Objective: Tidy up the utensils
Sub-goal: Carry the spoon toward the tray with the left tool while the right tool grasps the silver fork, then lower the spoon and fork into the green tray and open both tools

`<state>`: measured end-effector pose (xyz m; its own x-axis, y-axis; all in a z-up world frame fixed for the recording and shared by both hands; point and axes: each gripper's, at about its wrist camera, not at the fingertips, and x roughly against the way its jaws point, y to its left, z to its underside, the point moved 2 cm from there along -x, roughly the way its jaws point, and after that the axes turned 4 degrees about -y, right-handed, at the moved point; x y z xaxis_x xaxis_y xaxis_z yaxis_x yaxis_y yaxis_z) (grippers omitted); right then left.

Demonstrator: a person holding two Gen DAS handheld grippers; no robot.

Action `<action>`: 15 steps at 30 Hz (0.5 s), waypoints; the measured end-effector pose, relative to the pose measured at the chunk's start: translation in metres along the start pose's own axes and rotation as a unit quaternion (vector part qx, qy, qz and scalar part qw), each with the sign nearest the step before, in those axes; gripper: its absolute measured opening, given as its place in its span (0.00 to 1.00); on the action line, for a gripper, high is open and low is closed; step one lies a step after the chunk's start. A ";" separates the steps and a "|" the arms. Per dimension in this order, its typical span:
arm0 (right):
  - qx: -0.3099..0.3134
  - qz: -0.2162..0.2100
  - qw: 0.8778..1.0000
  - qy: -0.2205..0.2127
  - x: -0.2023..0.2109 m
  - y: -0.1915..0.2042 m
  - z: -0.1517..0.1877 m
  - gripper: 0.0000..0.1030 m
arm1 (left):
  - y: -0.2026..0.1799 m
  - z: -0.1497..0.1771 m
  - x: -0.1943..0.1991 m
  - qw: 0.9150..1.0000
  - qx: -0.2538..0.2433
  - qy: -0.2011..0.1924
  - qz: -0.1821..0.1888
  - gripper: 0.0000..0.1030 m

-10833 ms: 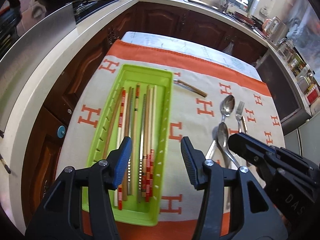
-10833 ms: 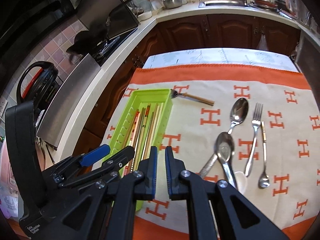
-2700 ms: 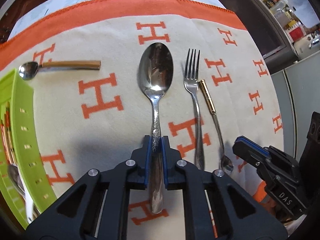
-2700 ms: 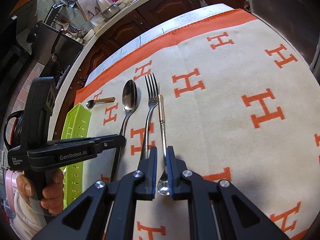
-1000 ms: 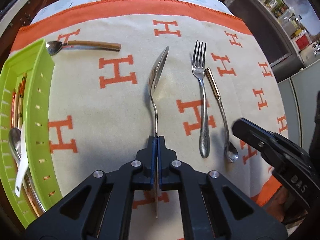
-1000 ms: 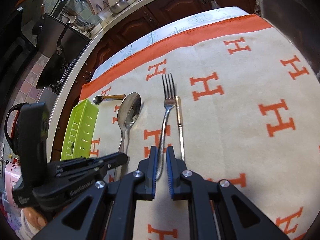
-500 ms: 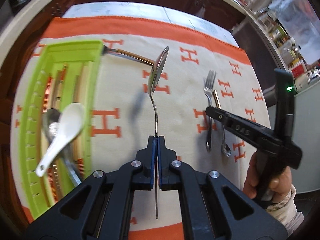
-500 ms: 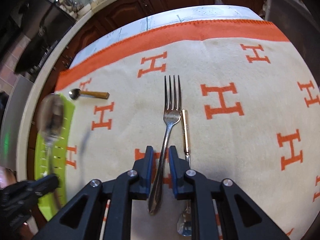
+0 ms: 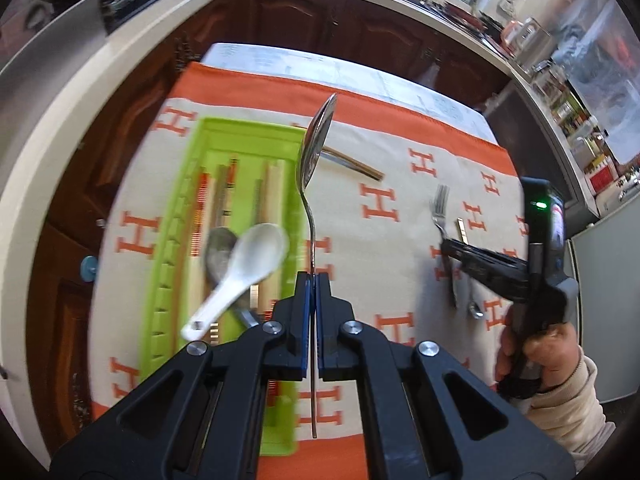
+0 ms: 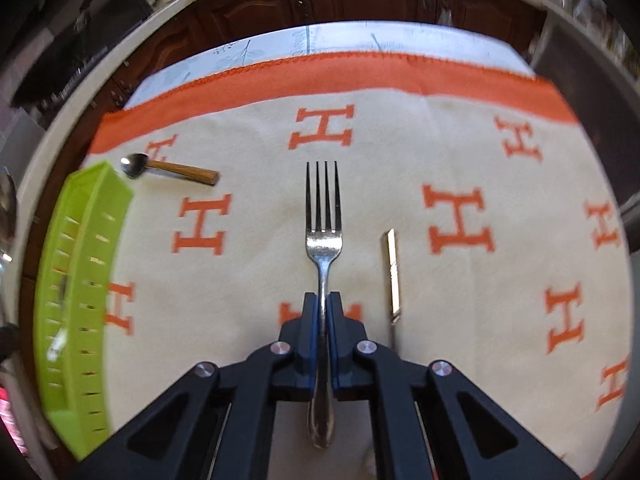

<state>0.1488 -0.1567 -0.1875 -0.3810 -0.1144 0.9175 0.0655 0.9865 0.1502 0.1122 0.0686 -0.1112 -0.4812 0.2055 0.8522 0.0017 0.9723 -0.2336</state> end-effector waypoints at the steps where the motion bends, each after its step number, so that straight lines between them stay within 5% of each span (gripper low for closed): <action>1: -0.014 -0.019 1.000 0.003 0.003 -0.001 0.002 0.04 | 0.006 0.001 0.002 1.000 0.004 -0.001 -0.004 0.00; 15: -0.007 -0.186 0.982 -0.029 0.085 0.078 0.011 0.04 | 0.065 0.007 -0.004 0.999 0.043 -0.005 -0.023 0.00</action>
<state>0.1117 -0.0882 -0.1019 -0.4334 -0.4591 0.7755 -0.0763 0.8761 0.4760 0.1084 0.1301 -0.1327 -0.4872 0.1599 0.8585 -0.0961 0.9673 -0.2347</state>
